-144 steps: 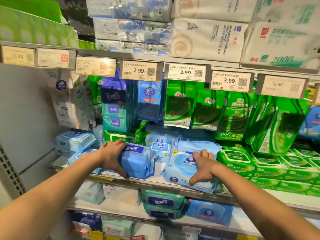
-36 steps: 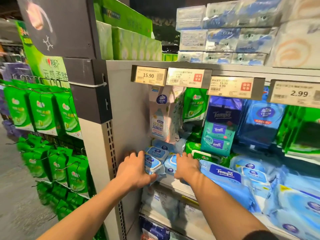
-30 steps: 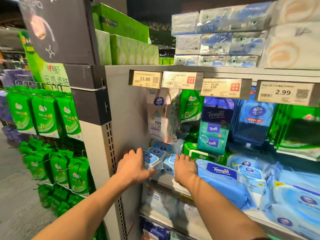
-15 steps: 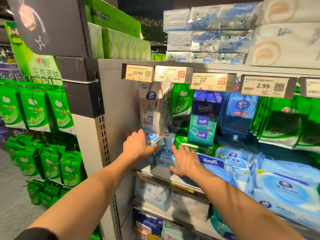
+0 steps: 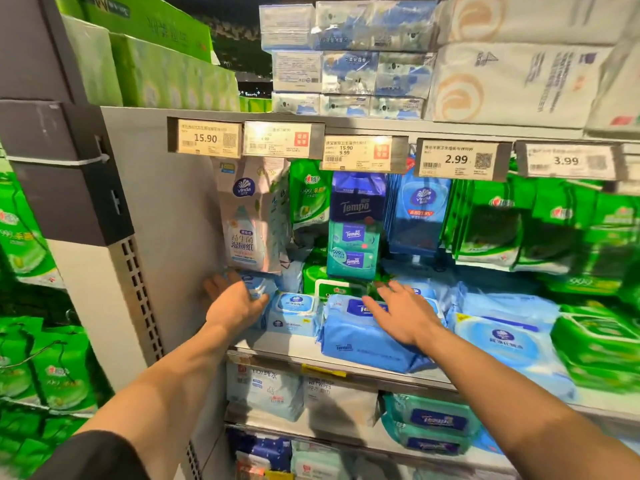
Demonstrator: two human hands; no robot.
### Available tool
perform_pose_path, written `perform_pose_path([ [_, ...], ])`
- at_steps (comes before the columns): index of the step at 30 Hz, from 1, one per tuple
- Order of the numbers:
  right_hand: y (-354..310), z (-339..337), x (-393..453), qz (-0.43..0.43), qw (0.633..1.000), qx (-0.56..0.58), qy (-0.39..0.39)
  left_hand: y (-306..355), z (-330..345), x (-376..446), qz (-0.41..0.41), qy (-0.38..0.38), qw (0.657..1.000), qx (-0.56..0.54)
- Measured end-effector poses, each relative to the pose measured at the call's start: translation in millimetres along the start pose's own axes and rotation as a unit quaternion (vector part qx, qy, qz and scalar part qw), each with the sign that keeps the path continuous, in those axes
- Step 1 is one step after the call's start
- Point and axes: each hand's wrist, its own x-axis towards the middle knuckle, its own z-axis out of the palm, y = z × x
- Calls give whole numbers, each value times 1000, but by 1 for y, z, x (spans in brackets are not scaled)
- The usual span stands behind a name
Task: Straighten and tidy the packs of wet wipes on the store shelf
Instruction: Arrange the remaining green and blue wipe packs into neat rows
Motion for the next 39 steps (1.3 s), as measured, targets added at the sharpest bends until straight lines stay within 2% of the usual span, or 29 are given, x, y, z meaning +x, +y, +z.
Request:
perform_pose_path([
  [3,38,-7,-2,72,997,39,-8,9,1,2,-2,19,1000,-3],
  [7,72,-10,3,123,991,22,-39,2,25,25,18,44,996,74],
  [10,81,-9,9,107,989,-25,-103,17,5,2,29,28,990,132],
  [15,87,7,15,100,975,-98,-174,26,5,0,30,-75,991,106],
  [18,87,13,21,98,971,-135,-175,18,10,6,30,-73,994,74],
  [21,87,20,26,106,972,-116,-176,14,7,1,46,5,993,112],
  [23,87,24,29,108,973,-114,-170,14,7,0,61,-14,994,91],
  [27,83,25,35,101,975,-133,-147,7,17,11,68,32,987,139],
  [30,83,23,40,87,974,-145,-147,-1,29,19,56,1,989,136],
  [34,85,21,38,92,976,-137,-144,3,28,15,50,51,985,158],
  [39,84,24,34,95,979,-126,-129,1,27,19,62,58,981,174],
])
